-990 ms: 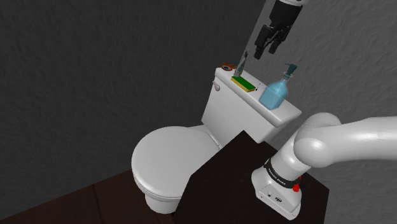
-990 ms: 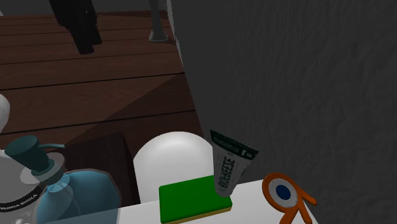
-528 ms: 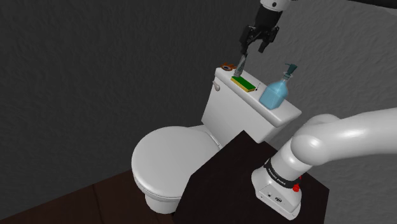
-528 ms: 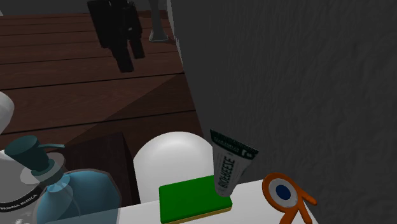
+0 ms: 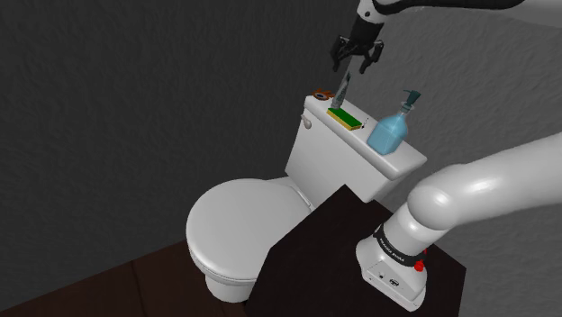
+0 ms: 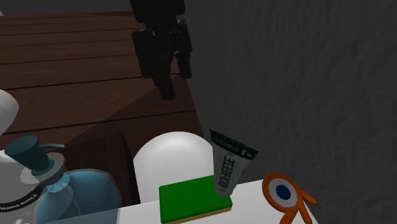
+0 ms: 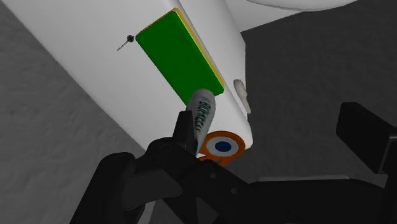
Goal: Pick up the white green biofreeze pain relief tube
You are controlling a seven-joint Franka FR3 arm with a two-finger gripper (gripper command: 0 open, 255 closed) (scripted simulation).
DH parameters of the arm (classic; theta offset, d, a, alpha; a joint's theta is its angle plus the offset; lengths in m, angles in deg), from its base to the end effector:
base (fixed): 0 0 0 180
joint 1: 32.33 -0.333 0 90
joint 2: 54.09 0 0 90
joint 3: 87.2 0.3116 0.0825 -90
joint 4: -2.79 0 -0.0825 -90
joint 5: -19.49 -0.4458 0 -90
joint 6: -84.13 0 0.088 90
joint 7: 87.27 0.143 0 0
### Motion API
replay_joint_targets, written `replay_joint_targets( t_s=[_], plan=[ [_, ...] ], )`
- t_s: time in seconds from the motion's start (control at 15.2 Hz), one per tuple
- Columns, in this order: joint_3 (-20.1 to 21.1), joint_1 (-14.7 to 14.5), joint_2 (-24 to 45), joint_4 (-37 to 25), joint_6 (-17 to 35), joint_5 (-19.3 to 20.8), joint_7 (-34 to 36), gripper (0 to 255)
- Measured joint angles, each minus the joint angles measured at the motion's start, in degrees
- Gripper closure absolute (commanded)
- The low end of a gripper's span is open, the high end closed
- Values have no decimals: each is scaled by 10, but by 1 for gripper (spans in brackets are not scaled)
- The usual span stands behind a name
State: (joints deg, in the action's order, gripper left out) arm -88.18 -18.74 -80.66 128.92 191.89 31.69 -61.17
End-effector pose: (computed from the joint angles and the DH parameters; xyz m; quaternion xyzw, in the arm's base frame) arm 0.4738 -0.1476 0.5291 0.9393 -0.3207 0.0809 0.0917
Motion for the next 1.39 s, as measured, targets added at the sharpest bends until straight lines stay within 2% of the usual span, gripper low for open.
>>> replay_joint_targets(
  t_s=[0.66, 0.79, 1.25, 1.32, 1.39],
  plan=[
    [-36, 72, 131, -77, 101, 30, 140, 0],
    [-41, 78, 146, -84, 113, 32, 153, 0],
    [-43, 82, 156, -44, 163, 40, 169, 0],
    [-44, 82, 157, -43, 165, 40, 169, 255],
    [-44, 83, 158, -43, 166, 41, 169, 255]
  ],
)
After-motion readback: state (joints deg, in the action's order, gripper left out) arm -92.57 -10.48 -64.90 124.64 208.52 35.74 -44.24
